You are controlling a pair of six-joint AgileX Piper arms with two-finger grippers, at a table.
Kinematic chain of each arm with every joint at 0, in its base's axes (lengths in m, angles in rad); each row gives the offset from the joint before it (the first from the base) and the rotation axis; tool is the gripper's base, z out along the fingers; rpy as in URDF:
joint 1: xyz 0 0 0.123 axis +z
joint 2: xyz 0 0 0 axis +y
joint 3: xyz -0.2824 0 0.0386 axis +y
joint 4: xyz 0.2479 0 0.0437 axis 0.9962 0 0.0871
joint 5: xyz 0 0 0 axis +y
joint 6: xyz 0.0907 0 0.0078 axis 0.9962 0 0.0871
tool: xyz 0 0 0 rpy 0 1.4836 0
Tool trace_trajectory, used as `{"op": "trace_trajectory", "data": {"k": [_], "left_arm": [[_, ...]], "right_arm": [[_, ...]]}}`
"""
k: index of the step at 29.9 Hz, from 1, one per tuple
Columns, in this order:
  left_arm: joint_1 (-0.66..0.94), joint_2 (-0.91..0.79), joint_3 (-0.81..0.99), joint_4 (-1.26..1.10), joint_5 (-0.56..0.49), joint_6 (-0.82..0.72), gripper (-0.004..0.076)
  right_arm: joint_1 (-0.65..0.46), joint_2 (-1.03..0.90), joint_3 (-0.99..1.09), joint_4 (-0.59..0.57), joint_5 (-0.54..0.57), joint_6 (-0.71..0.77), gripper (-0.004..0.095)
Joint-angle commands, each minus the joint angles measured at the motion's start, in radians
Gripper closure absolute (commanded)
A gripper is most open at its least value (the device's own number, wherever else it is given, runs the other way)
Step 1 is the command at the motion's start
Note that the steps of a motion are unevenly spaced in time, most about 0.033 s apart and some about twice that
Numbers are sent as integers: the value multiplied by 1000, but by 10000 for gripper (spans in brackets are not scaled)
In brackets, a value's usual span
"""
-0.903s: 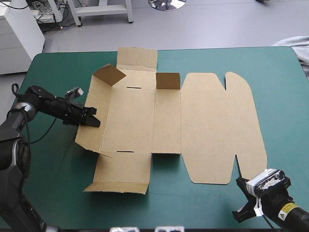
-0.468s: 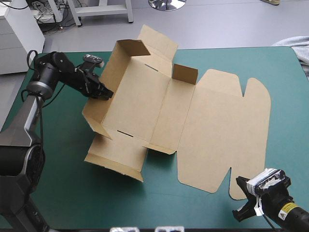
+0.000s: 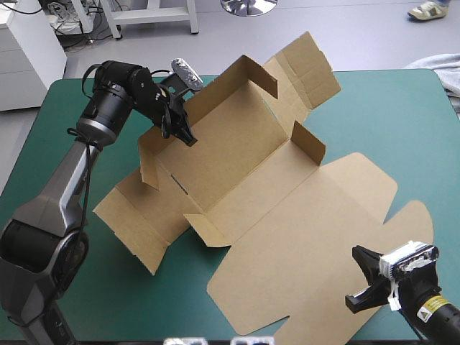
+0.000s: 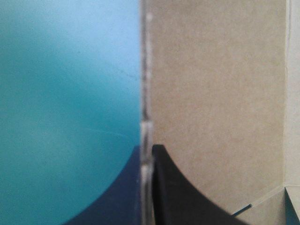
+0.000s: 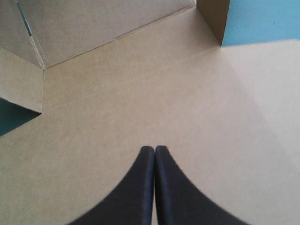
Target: Fold the box
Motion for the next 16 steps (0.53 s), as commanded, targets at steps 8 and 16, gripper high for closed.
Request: {"op": "trace_trajectory", "data": {"k": [8, 16], "left_arm": [[-213, -68, -39, 398, -102, 36, 734], [-372, -68, -39, 529, -300, 116, 734]], "right_arm": [[0, 9, -80, -7, -115, 2, 921], [0, 9, -80, -7, -101, -21, 921]]}}
